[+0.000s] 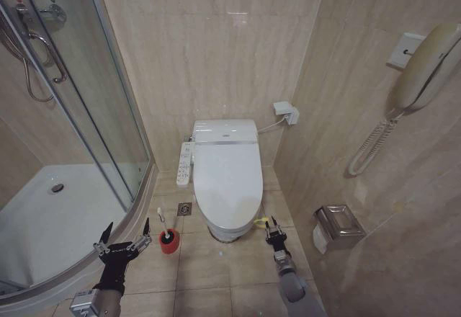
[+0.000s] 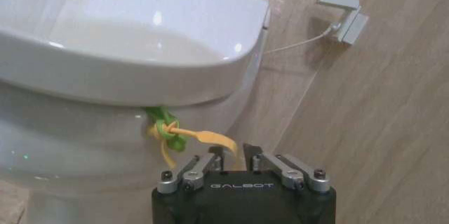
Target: Open the toilet lid, clean the toilet bowl with a toilet brush, close the toilet lid, and flush.
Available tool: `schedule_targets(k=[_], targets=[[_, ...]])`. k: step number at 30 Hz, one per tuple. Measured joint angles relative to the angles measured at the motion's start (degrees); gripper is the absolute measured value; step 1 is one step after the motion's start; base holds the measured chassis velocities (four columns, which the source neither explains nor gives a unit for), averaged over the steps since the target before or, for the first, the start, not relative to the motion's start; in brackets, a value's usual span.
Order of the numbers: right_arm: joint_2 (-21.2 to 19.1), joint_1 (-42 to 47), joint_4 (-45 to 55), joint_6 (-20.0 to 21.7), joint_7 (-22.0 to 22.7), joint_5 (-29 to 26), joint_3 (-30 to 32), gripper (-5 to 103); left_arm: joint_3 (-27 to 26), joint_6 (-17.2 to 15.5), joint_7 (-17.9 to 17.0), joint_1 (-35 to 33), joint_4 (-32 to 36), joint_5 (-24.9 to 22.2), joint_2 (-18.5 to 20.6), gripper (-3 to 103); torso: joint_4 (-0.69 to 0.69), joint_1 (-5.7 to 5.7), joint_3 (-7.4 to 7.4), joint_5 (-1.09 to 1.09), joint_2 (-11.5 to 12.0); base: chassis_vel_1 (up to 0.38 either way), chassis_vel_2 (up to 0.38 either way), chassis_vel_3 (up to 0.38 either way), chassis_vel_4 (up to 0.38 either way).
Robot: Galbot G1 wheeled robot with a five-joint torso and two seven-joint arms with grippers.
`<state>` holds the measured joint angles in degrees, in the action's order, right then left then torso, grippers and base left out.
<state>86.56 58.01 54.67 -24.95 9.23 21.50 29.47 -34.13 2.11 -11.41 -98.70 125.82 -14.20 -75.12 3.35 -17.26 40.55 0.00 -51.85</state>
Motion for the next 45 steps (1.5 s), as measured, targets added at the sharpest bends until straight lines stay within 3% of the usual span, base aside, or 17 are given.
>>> schedule_targets(k=[4, 5, 25, 45], targets=[[-0.2, 0.7, 1.7, 0.0, -0.4, -0.6, 0.0, 27, 0.0, 0.0, 0.0, 0.0, 0.0, 0.0, 0.0, 100, 0.00, 0.00, 0.00, -0.01, 0.0, 0.000, 0.000, 0.000, 0.000], [-0.2, 0.9, 2.0, 0.0, -0.6, -0.6, 0.0, 2, 0.0, 0.0, 0.0, 0.0, 0.0, 0.0, 0.0, 100, 0.00, 0.00, 0.00, 0.00, 0.0, 0.000, 0.000, 0.000, 0.000], [-1.6, 4.9, 14.6, 3.7, -1.9, -7.2, 0.3, 0, 0.0, 0.0, 0.0, 0.0, 0.0, 0.0, 0.0, 100, -0.01, 0.00, 0.00, 0.02, 0.0, 0.000, 0.000, 0.000, 0.000], [-4.8, 5.6, 31.1, 9.2, 0.6, -11.3, 0.8, 0, 0.0, 0.0, 0.0, 0.0, 0.0, 0.0, 0.0, 100, -0.01, 0.00, 0.00, -0.01, 0.0, 0.000, 0.000, 0.000, 0.000]])
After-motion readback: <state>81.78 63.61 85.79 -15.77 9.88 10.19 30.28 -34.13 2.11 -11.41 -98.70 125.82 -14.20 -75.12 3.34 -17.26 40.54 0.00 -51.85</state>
